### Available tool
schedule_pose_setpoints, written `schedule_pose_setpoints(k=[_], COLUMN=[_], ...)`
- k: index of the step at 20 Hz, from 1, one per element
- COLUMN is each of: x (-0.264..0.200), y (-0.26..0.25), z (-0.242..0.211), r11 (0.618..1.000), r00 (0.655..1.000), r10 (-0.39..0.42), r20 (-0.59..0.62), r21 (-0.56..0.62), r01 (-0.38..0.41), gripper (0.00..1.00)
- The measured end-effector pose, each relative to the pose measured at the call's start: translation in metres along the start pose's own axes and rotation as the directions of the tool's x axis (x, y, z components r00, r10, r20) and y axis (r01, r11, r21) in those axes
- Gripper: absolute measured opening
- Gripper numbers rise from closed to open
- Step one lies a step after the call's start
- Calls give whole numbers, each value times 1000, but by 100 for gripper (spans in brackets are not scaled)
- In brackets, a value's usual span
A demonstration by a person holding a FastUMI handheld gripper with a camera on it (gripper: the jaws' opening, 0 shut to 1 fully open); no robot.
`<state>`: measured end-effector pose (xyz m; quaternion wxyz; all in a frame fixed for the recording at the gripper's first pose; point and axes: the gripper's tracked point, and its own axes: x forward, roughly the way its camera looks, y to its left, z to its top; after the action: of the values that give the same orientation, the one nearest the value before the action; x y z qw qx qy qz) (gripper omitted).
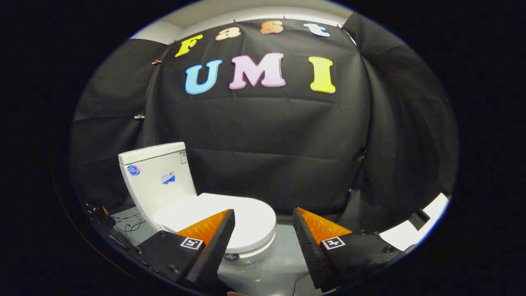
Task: Open the toilet lid.
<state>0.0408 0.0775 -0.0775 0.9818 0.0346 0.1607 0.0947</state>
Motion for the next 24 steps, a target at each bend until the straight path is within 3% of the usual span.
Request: schedule_pose_setpoints(k=[2,4,5,7,8,9,10,12,15,19,21,22,24], x=[19,35,38,32,35,37,46,60,66,74,76,75,80], y=[-2,15,31,57,65,69,65,59,62,51,57,62,72], z=[-16,-50,-76,-125,-143,-161,-174,-188,-210,-242,-246,-252,-247], r11=[995,971,949,902,888,879,877,867,813,801,768,771,783], r00=[996,972,934,827,778,742,739,744,714,698,679,660,670], r10=[2,87,164,302,339,356,349,338,361,340,389,409,421], r20=[-87,-220,-317,-475,-528,-568,-576,-576,-600,-630,-623,-630,-612], r21=[103,238,310,423,453,473,479,498,577,583,626,626,618], r01=[7,-33,-61,-86,-79,-60,-42,-7,74,136,135,120,74], gripper=[89,89,89,89,89,82,74,74,73,73,73,69,57])
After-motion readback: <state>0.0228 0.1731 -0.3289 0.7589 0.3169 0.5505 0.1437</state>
